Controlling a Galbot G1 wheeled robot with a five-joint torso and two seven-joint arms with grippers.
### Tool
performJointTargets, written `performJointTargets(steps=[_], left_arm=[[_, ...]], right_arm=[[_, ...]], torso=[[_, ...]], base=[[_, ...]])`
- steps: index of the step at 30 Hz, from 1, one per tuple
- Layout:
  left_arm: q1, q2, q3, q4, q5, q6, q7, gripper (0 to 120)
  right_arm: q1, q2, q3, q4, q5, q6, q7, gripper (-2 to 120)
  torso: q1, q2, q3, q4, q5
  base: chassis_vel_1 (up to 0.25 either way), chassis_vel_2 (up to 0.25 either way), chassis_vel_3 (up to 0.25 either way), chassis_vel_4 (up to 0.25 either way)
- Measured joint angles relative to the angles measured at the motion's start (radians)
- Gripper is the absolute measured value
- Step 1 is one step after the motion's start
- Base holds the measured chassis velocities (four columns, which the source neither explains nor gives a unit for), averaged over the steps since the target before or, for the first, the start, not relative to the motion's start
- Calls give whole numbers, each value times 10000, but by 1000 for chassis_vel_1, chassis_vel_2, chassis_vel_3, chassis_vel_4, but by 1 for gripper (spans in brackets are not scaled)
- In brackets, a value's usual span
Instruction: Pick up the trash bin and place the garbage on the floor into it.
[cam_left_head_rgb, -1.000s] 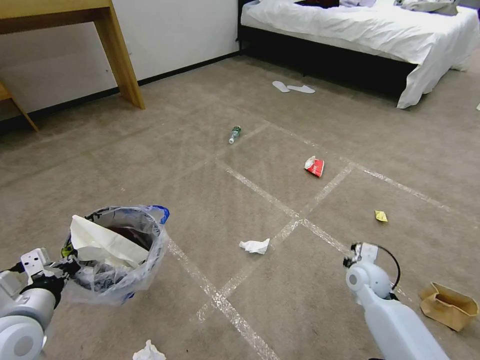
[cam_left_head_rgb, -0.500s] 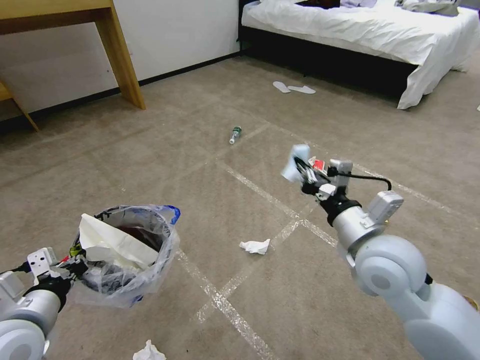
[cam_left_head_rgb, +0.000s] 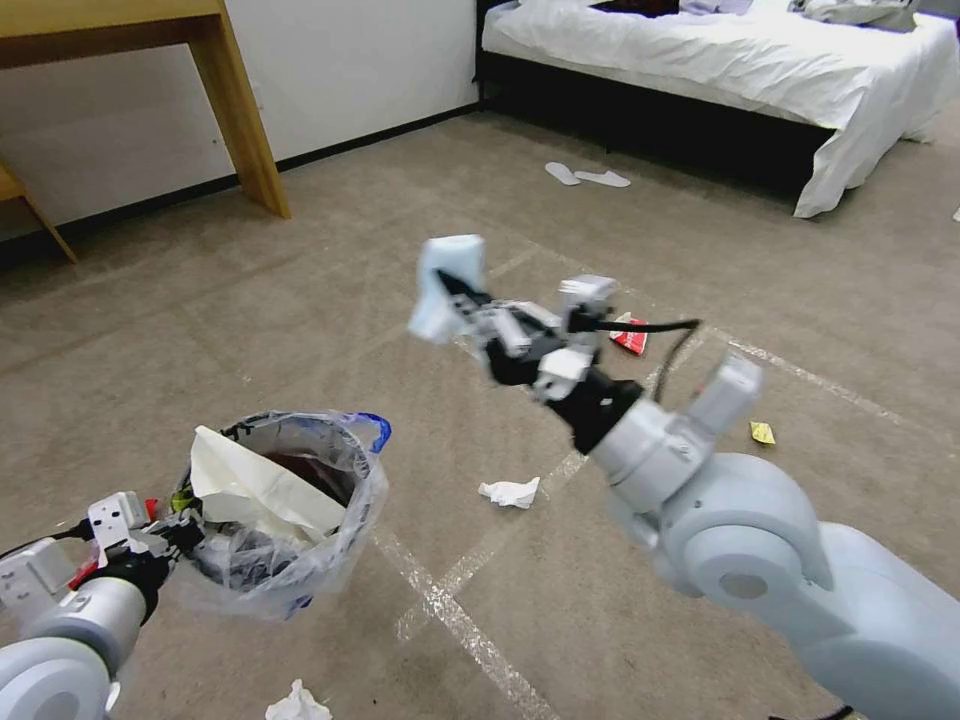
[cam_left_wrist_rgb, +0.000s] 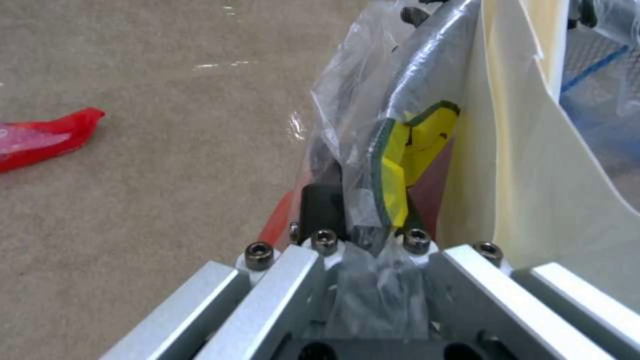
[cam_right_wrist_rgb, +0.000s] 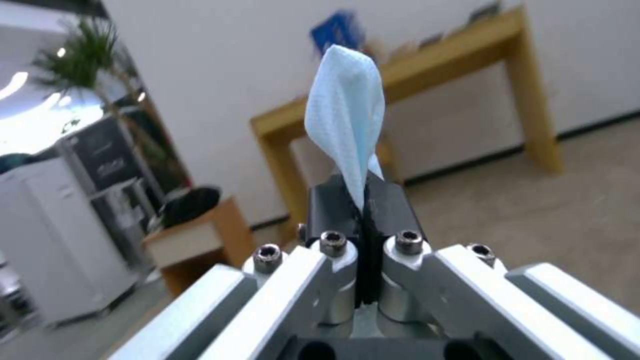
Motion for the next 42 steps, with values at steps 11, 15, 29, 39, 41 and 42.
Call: performJointTargets(steps=[11,15,29,39,41,42], left_arm=[[-211,181,-77,140,-114,12,-36,0],[-281,209,-96,188,-153,13,-47,0],[-474,342,-130,229,-401,43,-120,0],[-397,342,-181,82,-432,44,-119,0],[-337,323,-195,26,-437,43,-111,0],[-337,323,-195,26,-437,43,-111,0]], right_arm=[[2791,2020,-3506,-1649,663,-1059,1600,0],[2852,2554,-3960,-2120,601,-1352,1826,0],[2889,3264,-5048,-3393,-48,-1814,1900,0],[3053,3374,-5342,-3787,-278,-1875,1856,0],[3138,3376,-5413,-3979,-343,-1935,1824,0],[3138,3376,-5413,-3979,-343,-1935,1824,0]], torso=[[2,0,0,1,-4],[2,0,0,1,-3],[2,0,0,0,-1],[2,-1,-1,0,-1],[2,0,0,0,0],[2,0,0,0,0]], base=[[0,0,0,0],[0,0,0,0],[0,0,0,0],[0,0,0,0],[0,0,0,0],[0,0,0,0]])
